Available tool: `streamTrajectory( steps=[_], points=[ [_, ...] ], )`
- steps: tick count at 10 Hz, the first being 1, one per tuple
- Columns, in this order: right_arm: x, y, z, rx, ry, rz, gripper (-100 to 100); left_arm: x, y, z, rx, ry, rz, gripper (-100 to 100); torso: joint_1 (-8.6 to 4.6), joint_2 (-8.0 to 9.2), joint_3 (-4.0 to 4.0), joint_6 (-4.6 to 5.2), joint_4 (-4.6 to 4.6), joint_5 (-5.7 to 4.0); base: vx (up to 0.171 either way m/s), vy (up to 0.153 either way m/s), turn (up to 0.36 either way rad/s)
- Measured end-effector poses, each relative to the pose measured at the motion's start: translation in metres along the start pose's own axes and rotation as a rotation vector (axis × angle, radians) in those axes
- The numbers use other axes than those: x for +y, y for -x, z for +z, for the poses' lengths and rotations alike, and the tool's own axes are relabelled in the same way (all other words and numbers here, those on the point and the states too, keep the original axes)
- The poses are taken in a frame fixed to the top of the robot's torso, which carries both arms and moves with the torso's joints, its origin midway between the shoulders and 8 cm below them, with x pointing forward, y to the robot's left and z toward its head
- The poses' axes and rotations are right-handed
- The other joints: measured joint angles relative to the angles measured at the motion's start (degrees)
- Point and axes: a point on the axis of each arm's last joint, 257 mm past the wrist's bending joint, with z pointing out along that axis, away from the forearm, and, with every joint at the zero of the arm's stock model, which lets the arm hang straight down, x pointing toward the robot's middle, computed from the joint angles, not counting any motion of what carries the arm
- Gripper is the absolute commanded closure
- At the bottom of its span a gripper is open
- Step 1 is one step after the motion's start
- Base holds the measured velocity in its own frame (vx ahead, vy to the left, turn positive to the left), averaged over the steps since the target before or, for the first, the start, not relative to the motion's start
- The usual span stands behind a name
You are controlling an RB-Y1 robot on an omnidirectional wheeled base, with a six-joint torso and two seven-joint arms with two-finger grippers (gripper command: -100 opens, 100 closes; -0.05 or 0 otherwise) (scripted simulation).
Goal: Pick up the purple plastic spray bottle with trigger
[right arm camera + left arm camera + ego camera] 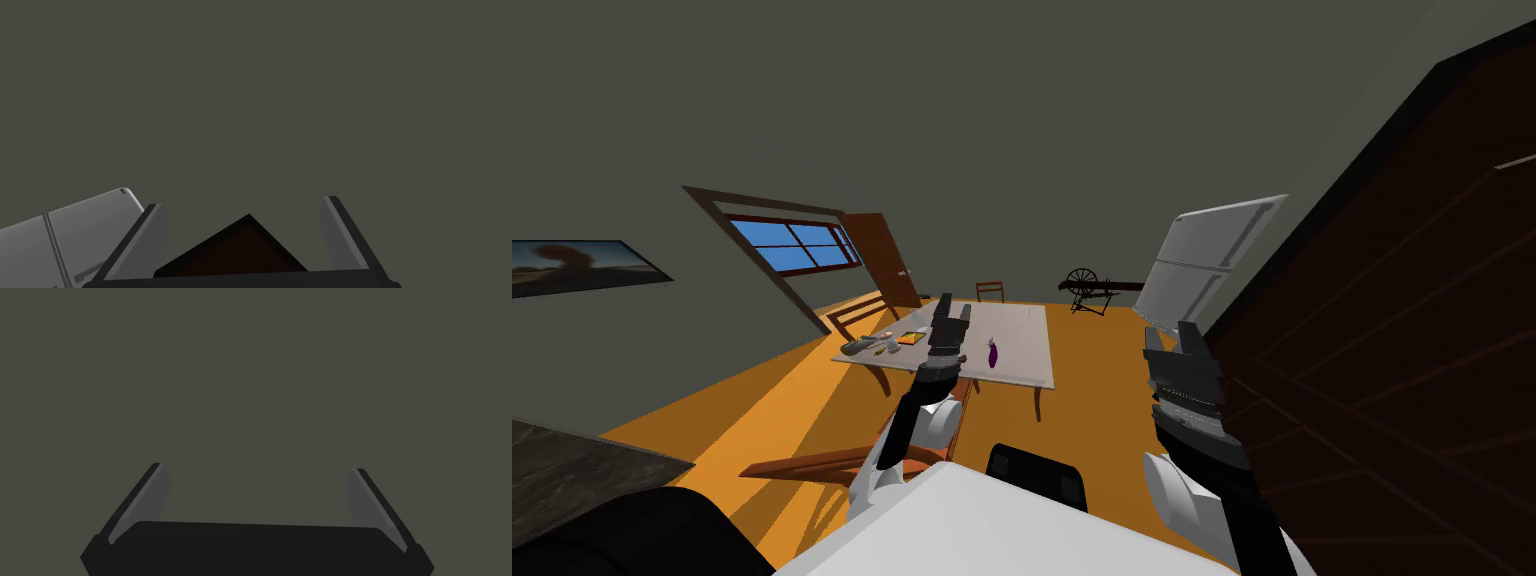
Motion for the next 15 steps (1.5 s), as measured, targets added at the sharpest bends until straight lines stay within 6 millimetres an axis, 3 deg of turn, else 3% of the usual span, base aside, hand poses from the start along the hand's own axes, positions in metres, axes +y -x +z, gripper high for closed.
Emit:
streamTrajectory(
  steps=[4,6,8,15],
  points=[
    [0.000,0.000,0.000,0.000,0.000,0.000,0,0.029,-0.016,-0.008,0.062,0.107,0.010,-100,0.32,0.11,0.06,0.01,0.02,0.07,-0.025,0.078,-0.153],
    [0.000,0.000,0.000,0.000,0.000,0.000,0,0.056,-0.033,-0.013,0.101,0.186,0.021,-100,0.29,0.03,0.02,0.02,0.01,0.07,-0.012,0.089,-0.204],
    [0.000,0.000,0.000,0.000,0.000,0.000,0,0.085,-0.044,-0.031,0.146,0.281,0.041,-100,0.42,0.11,0.06,0.01,0.02,0.10,-0.037,0.089,-0.148],
    [0.000,0.000,0.000,0.000,0.000,0.000,0,0.154,-0.065,-0.076,0.259,0.529,0.112,-100,0.27,0.01,0.01,-0.02,0.01,0.07,-0.018,0.063,-0.177]
  ],
)
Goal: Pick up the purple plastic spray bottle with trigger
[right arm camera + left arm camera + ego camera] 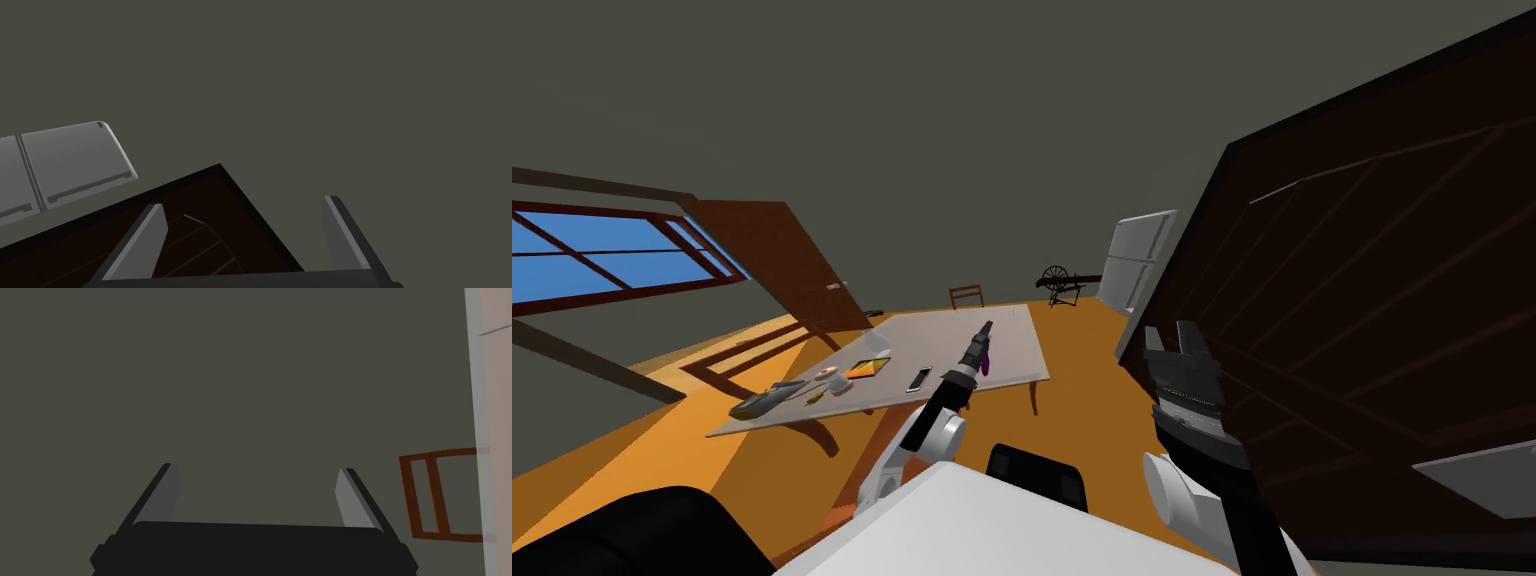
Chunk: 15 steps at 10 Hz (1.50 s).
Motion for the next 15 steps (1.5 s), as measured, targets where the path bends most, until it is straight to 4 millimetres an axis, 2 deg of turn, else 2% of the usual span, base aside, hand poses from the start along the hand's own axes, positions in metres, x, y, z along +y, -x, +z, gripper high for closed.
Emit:
streamTrajectory(
  steps=[2,4,7,9,14,15],
  points=[
    [0.000,0.000,0.000,0.000,0.000,0.000,0,0.037,-0.009,-0.007,0.040,0.100,0.032,-100,-0.01,0.00,-0.01,0.03,0.00,0.00,-0.019,0.061,-0.194],
    [0.000,0.000,0.000,0.000,0.000,0.000,0,0.062,-0.015,-0.013,0.068,0.170,0.059,-100,-0.03,-0.04,-0.02,0.01,-0.01,-0.01,-0.012,0.048,-0.107],
    [0.000,0.000,0.000,0.000,0.000,0.000,0,0.090,-0.023,-0.022,0.103,0.261,0.094,-100,-0.09,-0.05,-0.03,-0.02,-0.01,-0.02,-0.015,0.041,-0.156],
    [0.000,0.000,0.000,0.000,0.000,0.000,0,0.126,-0.029,-0.036,0.138,0.356,0.135,-100,-0.04,-0.04,-0.02,0.02,-0.01,-0.01,-0.014,0.052,-0.212],
    [0.000,0.000,0.000,0.000,0.000,0.000,0,0.180,-0.027,-0.064,0.197,0.524,0.209,-100,-0.11,-0.10,-0.06,-0.02,-0.02,-0.02,-0.004,0.034,-0.148],
    [0.000,0.000,0.000,0.000,0.000,0.000,0,0.198,-0.025,-0.071,0.211,0.566,0.229,-100,-0.10,-0.12,-0.07,0.00,-0.02,-0.02,-0.002,0.029,-0.091]
  ],
)
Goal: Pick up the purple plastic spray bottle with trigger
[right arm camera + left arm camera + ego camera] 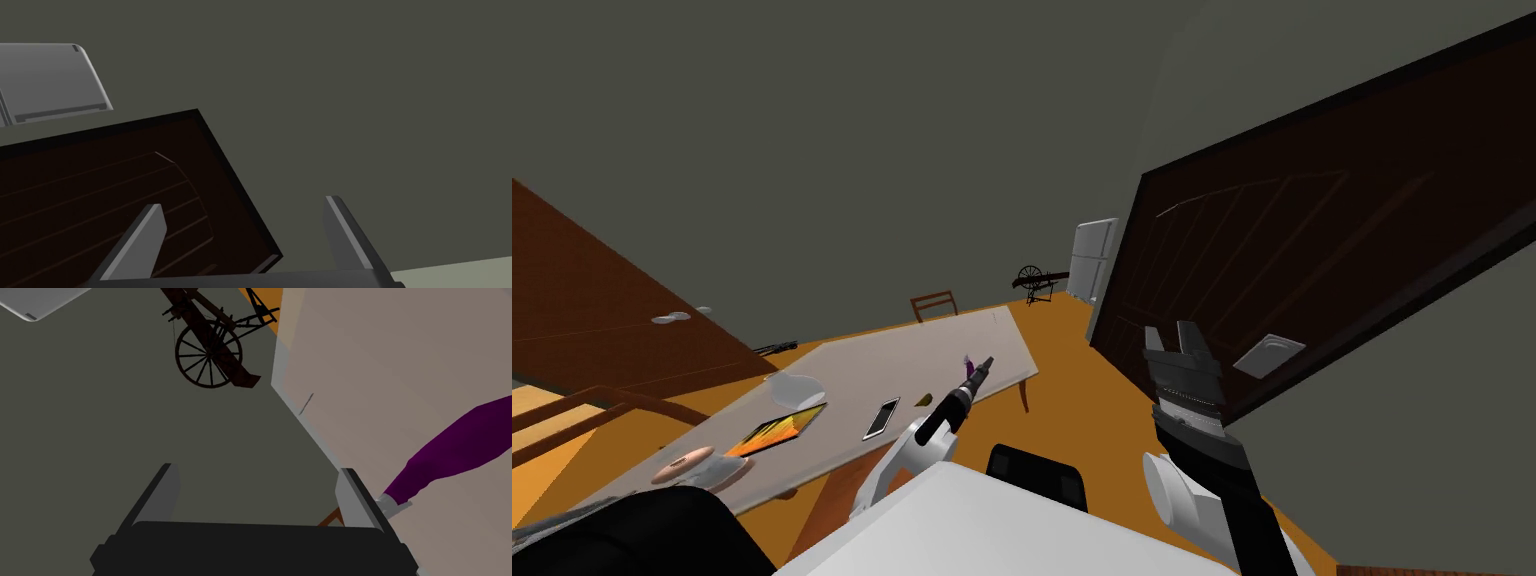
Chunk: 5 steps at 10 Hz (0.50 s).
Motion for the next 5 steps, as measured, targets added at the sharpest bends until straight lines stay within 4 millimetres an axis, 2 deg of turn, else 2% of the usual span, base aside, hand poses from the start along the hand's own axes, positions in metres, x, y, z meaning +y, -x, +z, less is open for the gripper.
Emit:
streamTrajectory(
  steps=[2,3,5],
  points=[
    [0.000,0.000,0.000,0.000,0.000,0.000,0,0.020,-0.008,0.000,0.019,0.064,0.029,-100,-0.03,0.00,0.00,-0.01,0.00,-0.01,-0.002,0.032,-0.204],
    [0.000,0.000,0.000,0.000,0.000,0.000,0,0.043,-0.010,-0.004,0.034,0.117,0.056,-100,0.01,0.00,0.00,-0.02,0.00,0.00,0.001,0.032,-0.109],
    [0.000,0.000,0.000,0.000,0.000,0.000,0,0.069,-0.010,-0.010,0.053,0.185,0.087,-100,-0.02,-0.03,-0.01,-0.03,0.00,-0.01,0.006,0.026,-0.123]
  ],
)
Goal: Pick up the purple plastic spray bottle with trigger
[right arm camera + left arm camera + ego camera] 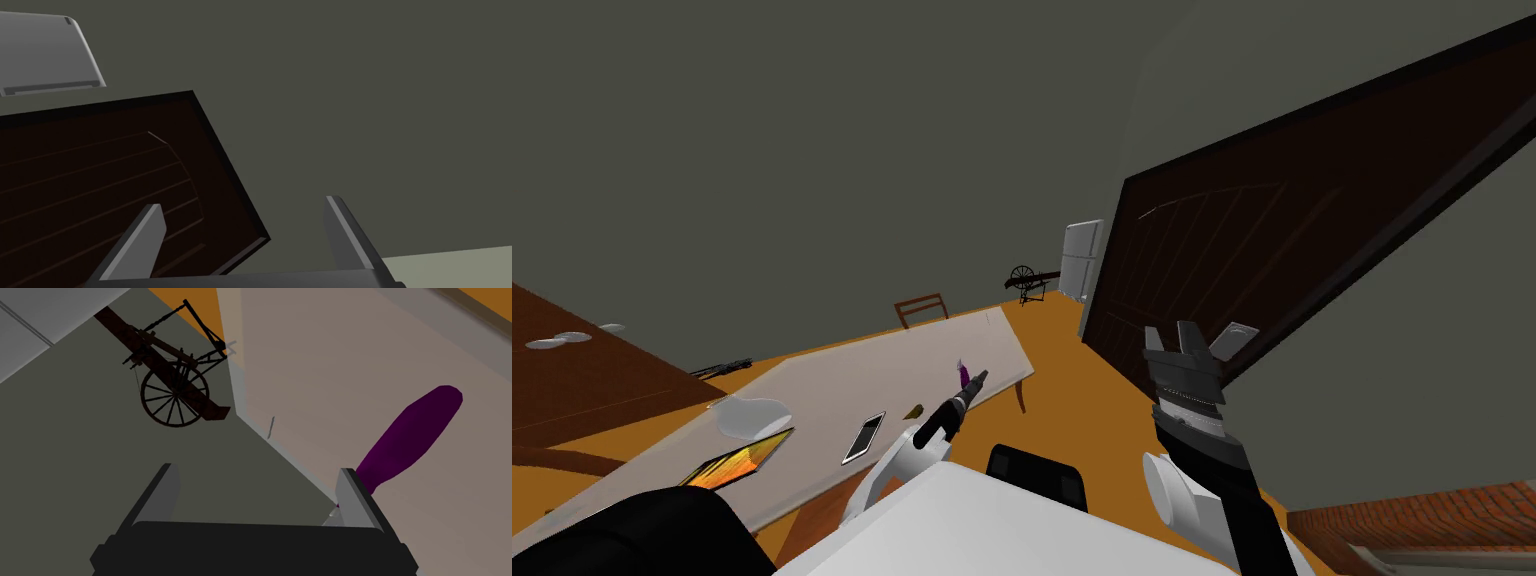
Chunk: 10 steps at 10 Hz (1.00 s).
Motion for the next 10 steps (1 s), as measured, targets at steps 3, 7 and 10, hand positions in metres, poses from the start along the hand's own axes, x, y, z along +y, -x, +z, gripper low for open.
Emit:
streamTrajectory(
  steps=[3,7,10],
  points=[
    [0.000,0.000,0.000,0.000,0.000,0.000,0,0.040,0.000,0.005,0.030,0.119,0.051,-100,0.00,-0.05,-0.03,0.01,-0.01,0.00,0.017,0.026,-0.236],
    [0.000,0.000,0.000,0.000,0.000,0.000,0,0.109,0.003,-0.004,0.065,0.290,0.123,-100,-0.06,-0.12,-0.07,0.00,-0.02,-0.01,0.029,0.018,-0.151],
    [0.000,0.000,0.000,0.000,0.000,0.000,0,0.153,0.014,-0.013,0.084,0.402,0.163,-100,-0.10,-0.14,-0.08,0.00,-0.03,-0.02,0.035,0.011,-0.127]
  ],
)
